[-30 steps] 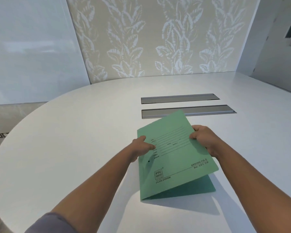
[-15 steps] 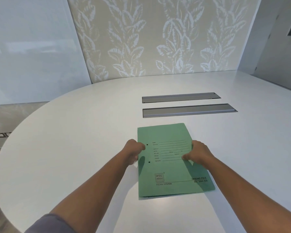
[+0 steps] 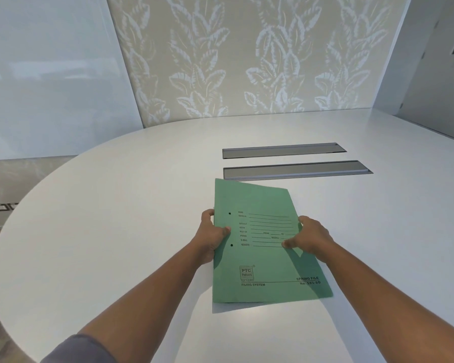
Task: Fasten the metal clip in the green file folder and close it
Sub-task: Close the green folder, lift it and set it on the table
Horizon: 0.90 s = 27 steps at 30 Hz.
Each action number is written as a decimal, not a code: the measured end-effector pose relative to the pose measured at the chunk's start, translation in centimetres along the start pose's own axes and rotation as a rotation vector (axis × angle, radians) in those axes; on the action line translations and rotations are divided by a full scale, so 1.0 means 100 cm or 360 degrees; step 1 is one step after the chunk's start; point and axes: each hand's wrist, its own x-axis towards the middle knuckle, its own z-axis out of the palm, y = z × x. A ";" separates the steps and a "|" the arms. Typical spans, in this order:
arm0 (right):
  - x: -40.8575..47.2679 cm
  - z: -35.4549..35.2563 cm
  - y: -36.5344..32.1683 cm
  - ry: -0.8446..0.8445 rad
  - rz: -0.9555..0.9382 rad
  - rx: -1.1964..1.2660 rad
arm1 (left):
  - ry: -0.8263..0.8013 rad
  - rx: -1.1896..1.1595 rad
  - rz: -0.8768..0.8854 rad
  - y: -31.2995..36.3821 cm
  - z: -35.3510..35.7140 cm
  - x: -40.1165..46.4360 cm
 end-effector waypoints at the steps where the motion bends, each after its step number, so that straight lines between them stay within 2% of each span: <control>1: 0.001 0.000 0.001 0.0004 -0.0012 0.0084 | 0.0007 -0.0007 0.0034 0.001 -0.001 0.001; 6: 0.007 -0.001 0.002 -0.0058 -0.0105 0.0846 | 0.0042 -0.0109 0.0227 0.014 -0.013 0.009; 9: 0.005 -0.005 -0.002 -0.0246 -0.0128 0.1199 | 0.0064 -0.0178 0.0343 0.032 -0.022 0.012; 12: 0.003 -0.004 -0.006 -0.0470 -0.0143 0.1394 | 0.0069 -0.0211 0.0455 0.050 -0.035 0.014; 16: 0.006 -0.001 -0.022 -0.0424 -0.0209 0.1531 | 0.0092 -0.0314 0.0569 0.064 -0.046 0.017; 19: 0.009 -0.003 -0.037 -0.0347 -0.0266 0.1511 | 0.0067 -0.0474 0.0503 0.067 -0.057 0.020; 24: 0.018 -0.003 -0.059 -0.0264 -0.0342 0.1509 | -0.0133 -0.0281 0.0327 0.044 -0.073 0.024; 27: 0.026 0.004 -0.071 -0.0250 -0.0310 0.1475 | -0.0116 -0.0264 0.0310 0.034 -0.077 0.031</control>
